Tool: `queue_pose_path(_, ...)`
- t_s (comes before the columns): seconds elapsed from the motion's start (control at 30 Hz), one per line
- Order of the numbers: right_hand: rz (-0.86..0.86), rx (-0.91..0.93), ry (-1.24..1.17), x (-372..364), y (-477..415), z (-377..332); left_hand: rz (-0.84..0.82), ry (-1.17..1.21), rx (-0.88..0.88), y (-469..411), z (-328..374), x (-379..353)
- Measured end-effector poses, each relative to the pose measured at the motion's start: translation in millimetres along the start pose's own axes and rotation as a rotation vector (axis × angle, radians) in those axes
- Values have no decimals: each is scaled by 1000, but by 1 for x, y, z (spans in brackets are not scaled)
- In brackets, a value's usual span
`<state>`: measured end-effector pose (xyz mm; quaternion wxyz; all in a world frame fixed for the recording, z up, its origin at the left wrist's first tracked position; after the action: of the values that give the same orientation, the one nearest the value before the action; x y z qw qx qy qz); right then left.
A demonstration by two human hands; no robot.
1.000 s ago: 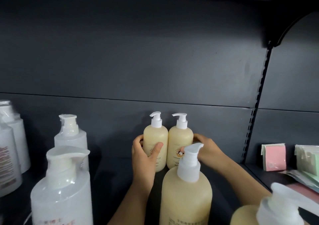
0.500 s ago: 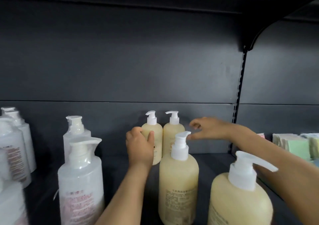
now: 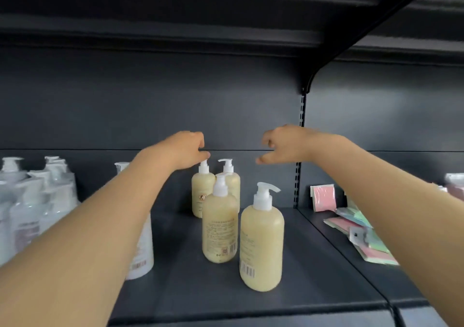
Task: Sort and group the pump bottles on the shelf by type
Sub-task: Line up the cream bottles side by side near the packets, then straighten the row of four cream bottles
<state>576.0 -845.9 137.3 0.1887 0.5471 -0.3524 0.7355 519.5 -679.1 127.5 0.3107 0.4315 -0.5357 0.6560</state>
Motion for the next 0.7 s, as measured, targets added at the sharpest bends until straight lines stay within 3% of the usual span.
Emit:
queue_pose_path(0.3, -70, 4, -87, -26, 80, -20, -105, -112, -41, 81, 29, -11)
queue_pose_path(0.5, -100, -69, -286, -61, 102, -18, -159, -168, 15, 99, 23, -45)
queue_pose_path(0.7, -29, -145, -693, -92, 101, -28, -145, 145, 55, 85, 25, -73)
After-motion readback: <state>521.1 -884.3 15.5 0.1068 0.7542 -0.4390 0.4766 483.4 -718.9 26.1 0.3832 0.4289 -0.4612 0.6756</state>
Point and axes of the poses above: each hand's wrist, its own y-axis away from the middle knuckle, its own x-axis out of the back of the hand, z = x × y, the point moved 10 cm from there along -y, towards the middle knuckle, and after that the axes turned 4 degrees about -y, right-handed, at the moved point
